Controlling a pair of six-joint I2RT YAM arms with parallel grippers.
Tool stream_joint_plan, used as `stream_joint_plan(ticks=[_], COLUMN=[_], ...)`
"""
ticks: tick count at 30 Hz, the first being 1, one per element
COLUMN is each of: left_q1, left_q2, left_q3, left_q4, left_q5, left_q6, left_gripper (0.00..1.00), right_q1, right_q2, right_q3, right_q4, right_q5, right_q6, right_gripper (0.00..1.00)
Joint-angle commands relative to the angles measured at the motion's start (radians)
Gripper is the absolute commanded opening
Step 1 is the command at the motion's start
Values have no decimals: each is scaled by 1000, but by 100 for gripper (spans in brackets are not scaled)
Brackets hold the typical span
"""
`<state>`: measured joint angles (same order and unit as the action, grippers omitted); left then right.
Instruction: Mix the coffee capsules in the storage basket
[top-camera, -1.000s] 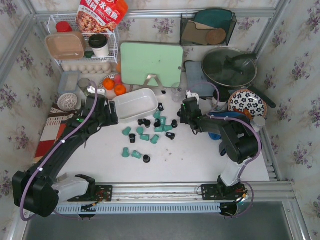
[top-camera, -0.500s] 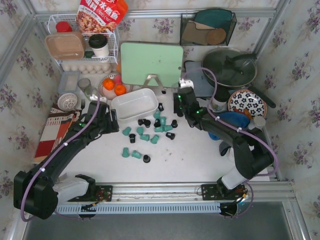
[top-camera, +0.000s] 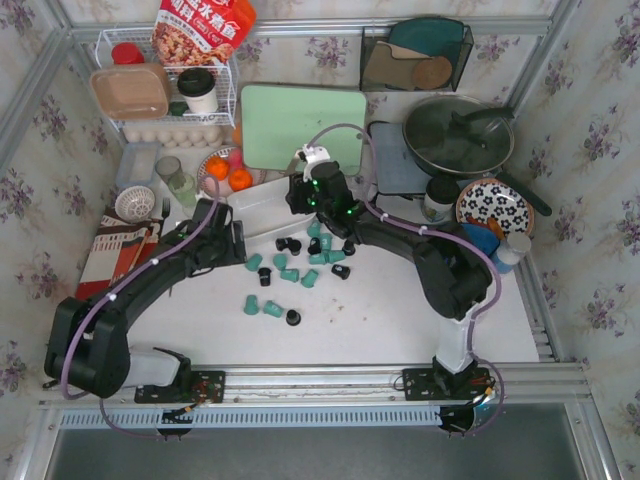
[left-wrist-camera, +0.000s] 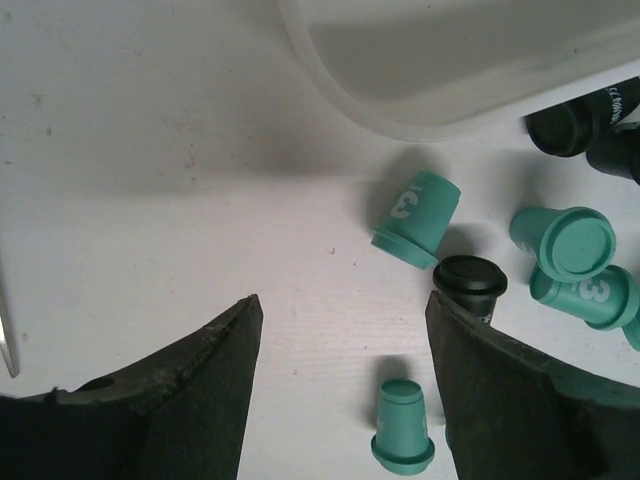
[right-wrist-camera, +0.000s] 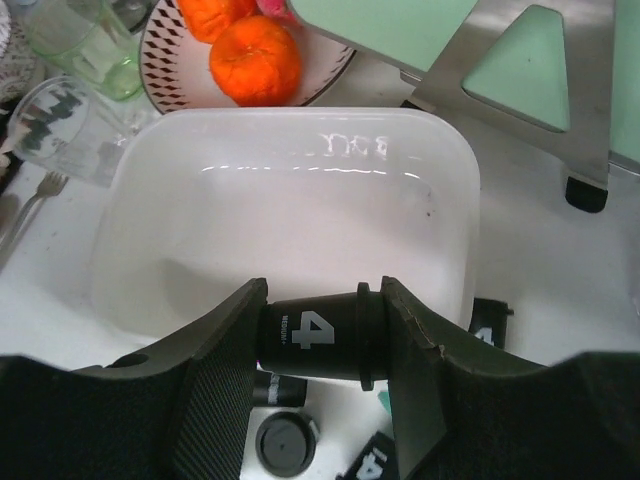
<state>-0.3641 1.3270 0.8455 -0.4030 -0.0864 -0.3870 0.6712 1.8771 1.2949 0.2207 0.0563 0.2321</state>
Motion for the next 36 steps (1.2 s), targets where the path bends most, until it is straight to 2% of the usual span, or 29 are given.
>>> stream_joint_plan(ticks=[1,3,7,18,28,36], left_q1=[-1,-2,-17,-71,-101,-108], left_q2=[48,71,133,232,261,270], left_q3=[18,18,30,65,61,38], left_q4=[26,40,56,70,139,225], left_q5=[17,27,32,-56,-71,-23], left_q6=[8,7,9,33,63,66], left_gripper=[69,68,66,64,64,64], right_q1=[-1,-2,-1,-2,-1,0], right_q2=[80,101,117,122,11,-80], right_q3=[59,73,68,67,-49,-169], right_q4=[41,14,-19,-70,-65,-59], right_q5=[-7,18,43,21,-12,-7], right_q6=[17,15,13,-48,-49,-48], right_gripper=[33,36,50,69,72,72])
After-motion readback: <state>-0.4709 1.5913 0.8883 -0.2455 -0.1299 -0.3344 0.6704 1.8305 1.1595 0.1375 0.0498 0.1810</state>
